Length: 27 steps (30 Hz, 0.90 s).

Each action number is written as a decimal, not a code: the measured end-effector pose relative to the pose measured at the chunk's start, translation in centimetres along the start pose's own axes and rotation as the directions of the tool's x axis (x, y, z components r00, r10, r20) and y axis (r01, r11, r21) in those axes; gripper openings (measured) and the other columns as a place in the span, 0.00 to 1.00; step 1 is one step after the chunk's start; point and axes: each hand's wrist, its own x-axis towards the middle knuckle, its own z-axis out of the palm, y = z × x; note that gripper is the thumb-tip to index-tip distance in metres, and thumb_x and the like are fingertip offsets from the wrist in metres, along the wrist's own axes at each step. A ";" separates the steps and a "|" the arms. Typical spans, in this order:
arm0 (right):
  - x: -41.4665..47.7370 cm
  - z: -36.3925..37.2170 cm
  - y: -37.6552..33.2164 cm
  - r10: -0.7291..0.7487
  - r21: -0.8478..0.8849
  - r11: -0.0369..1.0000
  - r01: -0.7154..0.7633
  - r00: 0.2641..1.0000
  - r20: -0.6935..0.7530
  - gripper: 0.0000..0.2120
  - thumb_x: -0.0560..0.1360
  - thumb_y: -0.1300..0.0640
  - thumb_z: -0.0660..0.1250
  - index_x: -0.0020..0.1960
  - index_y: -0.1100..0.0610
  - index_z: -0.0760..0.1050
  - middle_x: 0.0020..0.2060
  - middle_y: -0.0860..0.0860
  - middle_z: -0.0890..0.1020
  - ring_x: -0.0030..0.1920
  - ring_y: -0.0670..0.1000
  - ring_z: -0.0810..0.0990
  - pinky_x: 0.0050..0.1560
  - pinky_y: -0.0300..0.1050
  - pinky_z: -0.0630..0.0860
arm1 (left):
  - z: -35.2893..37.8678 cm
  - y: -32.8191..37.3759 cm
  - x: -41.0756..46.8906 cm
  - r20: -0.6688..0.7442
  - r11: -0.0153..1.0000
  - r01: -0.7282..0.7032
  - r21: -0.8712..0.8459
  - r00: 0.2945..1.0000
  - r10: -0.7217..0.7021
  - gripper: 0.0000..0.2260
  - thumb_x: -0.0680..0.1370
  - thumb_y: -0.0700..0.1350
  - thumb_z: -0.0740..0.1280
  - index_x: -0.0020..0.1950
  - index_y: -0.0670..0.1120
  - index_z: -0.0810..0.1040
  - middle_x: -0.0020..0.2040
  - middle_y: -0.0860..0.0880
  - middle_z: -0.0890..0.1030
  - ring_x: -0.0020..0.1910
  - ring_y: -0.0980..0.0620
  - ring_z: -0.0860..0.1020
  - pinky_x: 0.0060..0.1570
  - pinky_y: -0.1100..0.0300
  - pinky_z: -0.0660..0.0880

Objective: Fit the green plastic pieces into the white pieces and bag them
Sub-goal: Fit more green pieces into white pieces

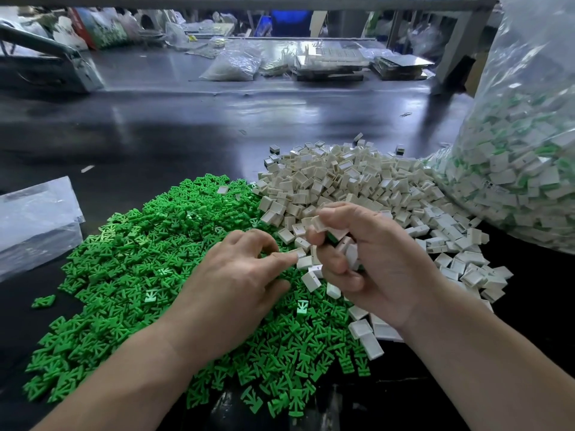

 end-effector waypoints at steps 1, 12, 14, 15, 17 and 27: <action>0.0 0.0 0.0 0.010 0.013 1.000 -0.010 1.000 -0.005 0.08 0.68 0.58 0.70 0.45 0.59 0.75 0.36 0.55 0.76 0.23 0.46 0.68 0.17 0.34 0.61 | 0.1 -0.1 0.2 -0.012 1.000 -0.014 0.020 1.000 0.014 0.15 0.75 0.53 0.70 0.62 0.54 0.81 0.56 0.51 0.78 0.55 0.49 0.74 0.53 0.50 0.75; -0.1 0.1 0.3 0.099 0.018 0.995 -0.099 0.995 0.009 0.05 0.73 0.59 0.69 0.48 0.57 0.76 0.33 0.53 0.76 0.23 0.46 0.69 0.17 0.34 0.63 | 0.8 -0.2 0.4 -0.180 1.000 -0.005 0.023 0.984 0.009 0.06 0.78 0.48 0.66 0.49 0.48 0.81 0.46 0.52 0.78 0.45 0.51 0.75 0.47 0.59 0.70; -0.1 0.1 0.3 0.092 0.007 0.996 -0.092 0.996 0.016 0.04 0.74 0.59 0.69 0.48 0.57 0.76 0.33 0.53 0.77 0.23 0.46 0.70 0.17 0.34 0.63 | 0.6 -0.2 0.5 -0.236 0.999 0.010 -0.046 0.971 -0.021 0.05 0.79 0.46 0.66 0.50 0.47 0.81 0.45 0.53 0.80 0.43 0.52 0.76 0.46 0.62 0.68; -0.1 0.0 0.3 0.090 0.002 0.996 -0.090 0.996 0.022 0.04 0.73 0.59 0.69 0.47 0.58 0.76 0.34 0.54 0.77 0.23 0.46 0.70 0.17 0.34 0.63 | 0.5 -0.2 0.5 -0.253 0.996 0.020 -0.092 0.967 -0.043 0.05 0.79 0.47 0.66 0.50 0.47 0.81 0.45 0.54 0.81 0.43 0.54 0.76 0.46 0.64 0.68; -0.1 0.0 0.3 0.086 -0.005 0.996 -0.086 0.996 0.034 0.04 0.72 0.59 0.70 0.46 0.58 0.77 0.34 0.54 0.77 0.23 0.46 0.70 0.17 0.34 0.63 | 0.2 -0.1 0.5 -0.270 0.988 0.032 -0.150 0.960 -0.072 0.06 0.79 0.47 0.67 0.52 0.48 0.82 0.46 0.56 0.82 0.43 0.58 0.76 0.47 0.70 0.68; -0.1 0.0 0.6 0.072 -0.123 0.990 -0.074 0.997 -0.018 0.03 0.76 0.61 0.70 0.49 0.59 0.79 0.35 0.54 0.79 0.24 0.46 0.70 0.18 0.34 0.63 | -0.6 0.2 -0.3 -0.161 0.699 0.146 -0.700 0.922 -0.353 0.07 0.74 0.51 0.71 0.50 0.59 0.81 0.42 0.56 0.84 0.39 0.58 0.81 0.36 0.72 0.75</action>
